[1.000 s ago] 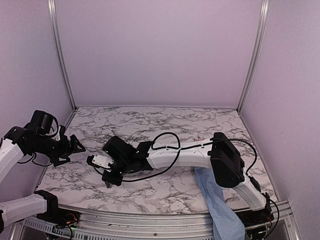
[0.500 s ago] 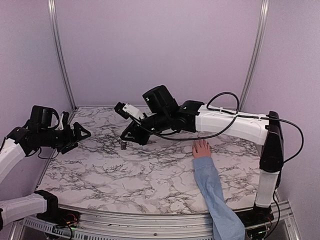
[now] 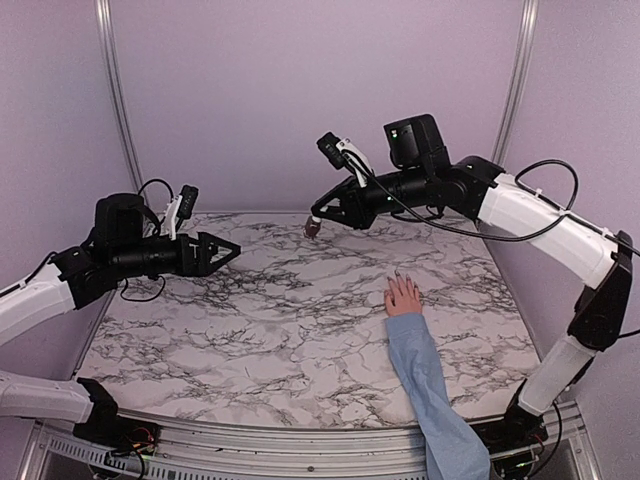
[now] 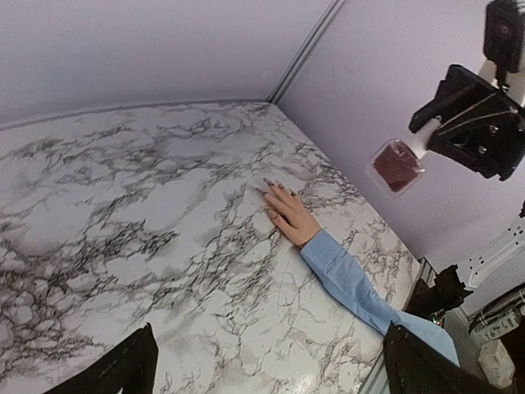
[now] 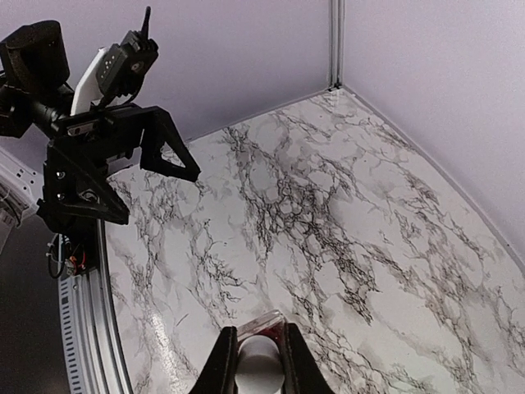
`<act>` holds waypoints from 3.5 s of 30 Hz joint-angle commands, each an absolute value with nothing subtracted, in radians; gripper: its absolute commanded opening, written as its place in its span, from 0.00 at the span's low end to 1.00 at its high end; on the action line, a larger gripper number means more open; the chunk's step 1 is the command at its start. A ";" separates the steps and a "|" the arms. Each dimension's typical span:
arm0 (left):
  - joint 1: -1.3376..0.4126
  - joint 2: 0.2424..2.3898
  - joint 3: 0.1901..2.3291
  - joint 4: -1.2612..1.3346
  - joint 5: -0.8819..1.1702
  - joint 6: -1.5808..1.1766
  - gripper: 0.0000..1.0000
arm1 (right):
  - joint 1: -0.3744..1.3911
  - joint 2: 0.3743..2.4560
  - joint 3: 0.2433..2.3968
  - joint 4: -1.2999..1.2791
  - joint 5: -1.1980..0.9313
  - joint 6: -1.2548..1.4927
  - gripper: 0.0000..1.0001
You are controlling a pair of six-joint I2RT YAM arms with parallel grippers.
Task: Paint the nails
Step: Pick up the nail polish bottle from the center of the board.
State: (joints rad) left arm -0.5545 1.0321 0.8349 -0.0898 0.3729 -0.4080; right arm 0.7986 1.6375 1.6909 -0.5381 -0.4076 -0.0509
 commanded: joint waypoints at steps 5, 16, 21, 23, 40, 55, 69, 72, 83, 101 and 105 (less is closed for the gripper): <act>-0.709 1.095 0.896 0.181 0.334 -0.172 0.96 | 0.796 1.621 1.756 -0.670 -0.372 0.053 0.00; -0.965 1.346 1.056 0.182 -0.235 -0.005 0.91 | 0.799 1.658 1.818 -0.749 0.033 0.578 0.00; -1.012 1.467 1.144 0.189 -0.265 0.052 0.83 | 0.801 1.672 1.810 -0.762 0.075 0.714 0.00; -1.016 1.507 1.170 0.199 -0.252 0.051 0.79 | 0.803 1.679 1.805 -0.763 0.070 0.750 0.00; -1.026 1.657 1.243 0.299 -0.203 0.056 0.49 | 0.818 1.681 1.812 -0.738 0.035 0.792 0.00; -1.040 1.698 1.290 0.296 -0.317 0.120 0.41 | 0.830 1.695 1.829 -0.717 0.011 0.795 0.00; -1.043 1.695 1.279 0.285 -0.345 0.122 0.29 | 0.842 1.695 1.825 -0.703 -0.014 0.800 0.00; -1.043 1.697 1.286 0.284 -0.347 0.123 0.23 | 0.843 1.695 1.819 -0.697 -0.032 0.799 0.00; -1.042 1.676 1.294 0.285 -0.332 0.071 0.00 | 0.839 1.681 1.813 -0.669 -0.050 0.780 0.01; -0.978 1.582 1.259 0.348 -0.030 -0.097 0.00 | 0.829 1.633 1.762 -0.524 -0.238 0.617 0.00; -0.958 1.554 1.239 0.390 0.061 -0.129 0.00 | 0.817 1.633 1.766 -0.487 -0.320 0.568 0.00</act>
State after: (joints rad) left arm -0.9691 1.6131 1.2484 0.2501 -0.1097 -0.0460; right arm 0.8097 1.6608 1.7493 -0.6193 -0.1360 0.6216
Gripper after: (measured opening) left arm 0.205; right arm 0.136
